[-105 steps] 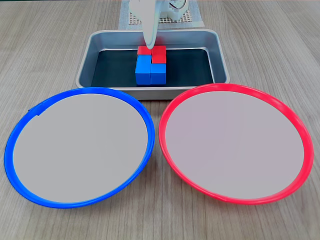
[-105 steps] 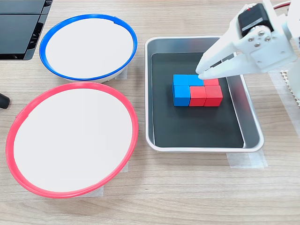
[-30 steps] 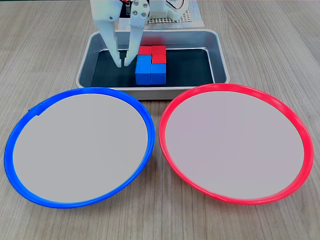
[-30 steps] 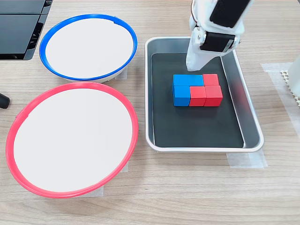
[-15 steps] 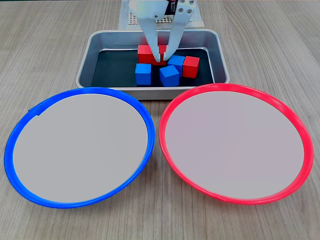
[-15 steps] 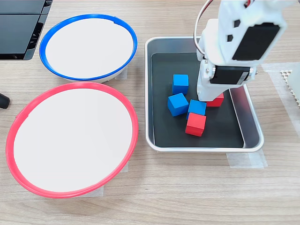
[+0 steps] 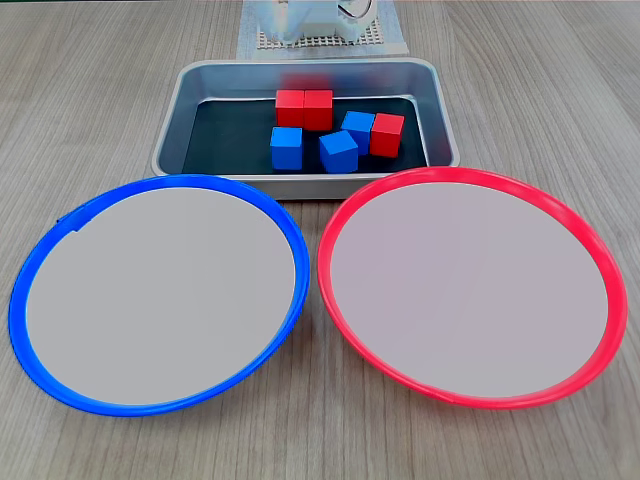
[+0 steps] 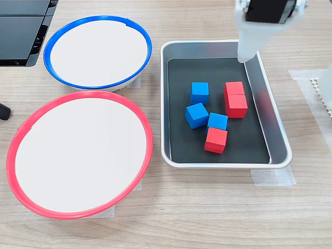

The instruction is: Move six blocks tray to matching dishes

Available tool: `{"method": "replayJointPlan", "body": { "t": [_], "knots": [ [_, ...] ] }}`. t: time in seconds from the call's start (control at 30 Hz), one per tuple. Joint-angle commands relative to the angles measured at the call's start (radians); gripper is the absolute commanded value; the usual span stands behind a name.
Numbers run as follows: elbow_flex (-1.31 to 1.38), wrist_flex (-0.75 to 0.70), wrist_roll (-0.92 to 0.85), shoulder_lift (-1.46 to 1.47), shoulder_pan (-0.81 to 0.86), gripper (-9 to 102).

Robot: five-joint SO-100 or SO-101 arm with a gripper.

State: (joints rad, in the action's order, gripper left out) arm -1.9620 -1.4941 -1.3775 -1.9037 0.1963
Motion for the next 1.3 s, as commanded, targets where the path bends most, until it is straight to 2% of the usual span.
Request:
{"method": "replayJointPlan", "body": {
  "t": [0.0,0.07,0.2,0.33,0.6,0.83,1.0,1.03,1.07,1.13,1.27],
  "knots": [
    [-0.078,0.253,0.23,0.018,0.049,1],
    [-0.104,0.341,0.324,0.057,0.057,7],
    [-0.098,0.394,0.476,0.106,0.021,21],
    [-0.069,0.399,0.598,0.124,-0.009,23],
    [-0.055,0.31,0.672,0.17,0.029,24],
    [-0.04,0.321,0.824,0.207,0.032,19],
    [-0.077,0.331,0.859,0.212,0.005,17],
    [-0.084,0.339,0.862,0.212,0.0,15],
    [-0.094,0.35,0.867,0.212,-0.006,6],
    [-0.1,0.362,0.871,0.212,-0.015,0],
    [-0.087,0.368,0.868,0.212,-0.031,0]
  ]
}}
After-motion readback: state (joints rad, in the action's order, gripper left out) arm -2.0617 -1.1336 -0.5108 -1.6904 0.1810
